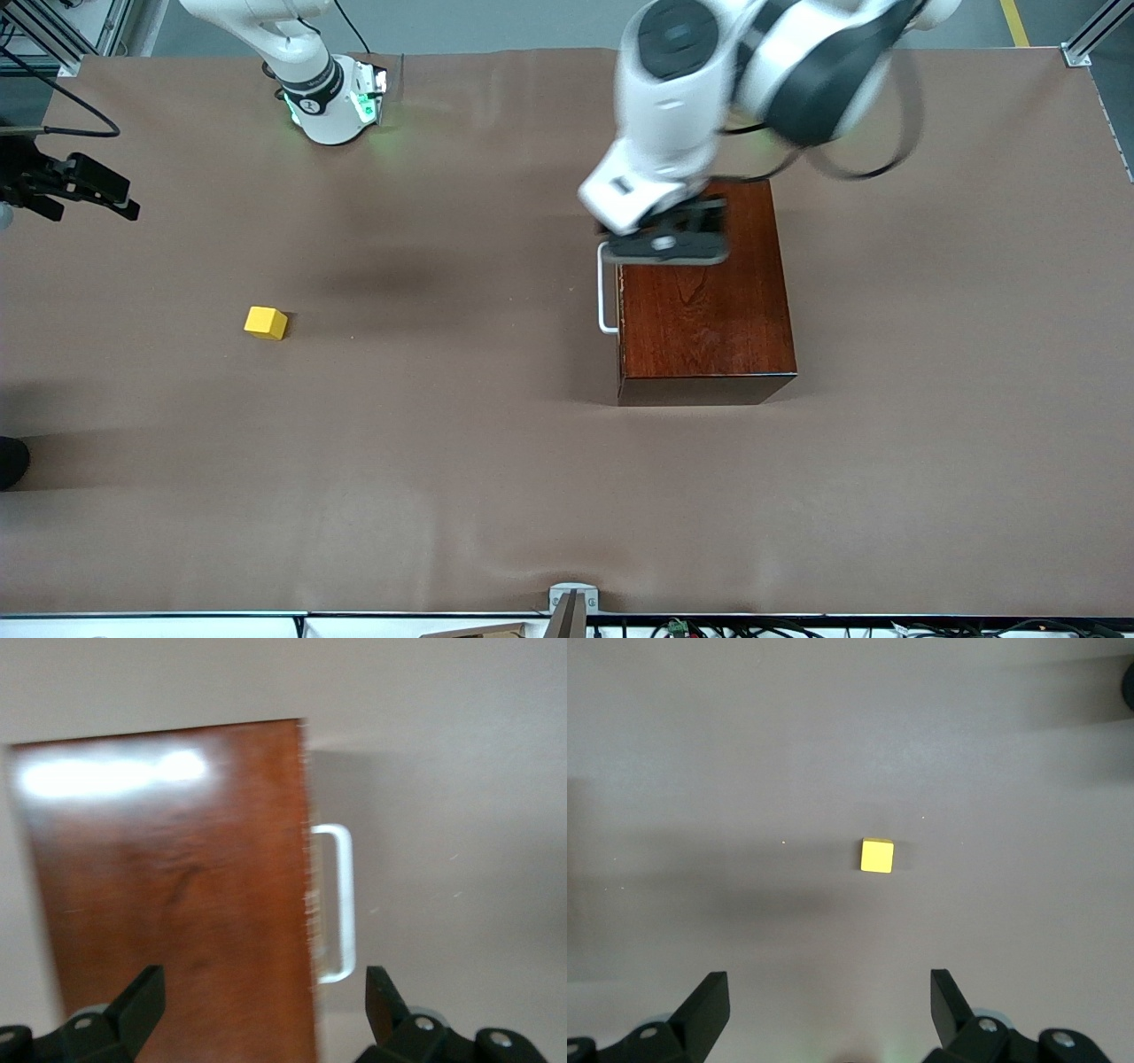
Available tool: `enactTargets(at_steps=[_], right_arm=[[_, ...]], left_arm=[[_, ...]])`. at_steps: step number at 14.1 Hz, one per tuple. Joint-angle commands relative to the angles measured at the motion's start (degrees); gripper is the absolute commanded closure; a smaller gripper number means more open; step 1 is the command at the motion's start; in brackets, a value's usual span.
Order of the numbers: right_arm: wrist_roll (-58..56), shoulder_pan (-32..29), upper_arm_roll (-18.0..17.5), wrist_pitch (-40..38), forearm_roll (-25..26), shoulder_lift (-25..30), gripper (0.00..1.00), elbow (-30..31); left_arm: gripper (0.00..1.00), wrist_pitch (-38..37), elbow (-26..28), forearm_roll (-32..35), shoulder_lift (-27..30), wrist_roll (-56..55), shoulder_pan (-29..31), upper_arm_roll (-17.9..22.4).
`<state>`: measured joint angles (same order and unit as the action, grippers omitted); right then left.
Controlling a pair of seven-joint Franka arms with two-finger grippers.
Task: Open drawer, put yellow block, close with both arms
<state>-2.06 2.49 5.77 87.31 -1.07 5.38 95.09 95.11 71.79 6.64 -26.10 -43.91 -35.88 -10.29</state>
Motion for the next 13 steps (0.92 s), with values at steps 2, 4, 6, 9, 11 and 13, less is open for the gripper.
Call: enactTargets(at_steps=[2,4,6,9,11,13], right_arm=[[0.13,-0.64,-0.5,-0.12,0.37,0.33,0.0,0.01],[0.13,-0.64,-0.5,-0.12,0.37,0.33,0.0,0.01],[0.13,-0.73,-0.5,-0.12,0.37,0.33,0.0,0.09],[0.13,-0.73,-0.5,-0.12,0.37,0.33,0.0,0.09],[0.13,-0.73,-0.5,-0.12,0.37,0.33,0.0,0.01],[0.13,-0.73,-0.5,-0.12,0.37,0.33,0.0,0.09]], left_arm=[[0.0,6.03,-5.34,2.24,-10.0,-9.24,-11.63,8.06],[0.0,7.98,-5.43,2.15,-13.09,-11.46,-18.49,15.17],[0.0,7.37,-4.64,2.33,-14.75,-11.72,-20.63,17.23],[0.0,6.49,-4.11,3.29,-18.97,-13.3,-21.42,17.32],[0.0,6.4,-3.94,3.3,-20.04,-14.54,-21.33,17.41],[0.0,6.31,-3.5,3.12,-20.91,-14.89,-21.24,17.41]])
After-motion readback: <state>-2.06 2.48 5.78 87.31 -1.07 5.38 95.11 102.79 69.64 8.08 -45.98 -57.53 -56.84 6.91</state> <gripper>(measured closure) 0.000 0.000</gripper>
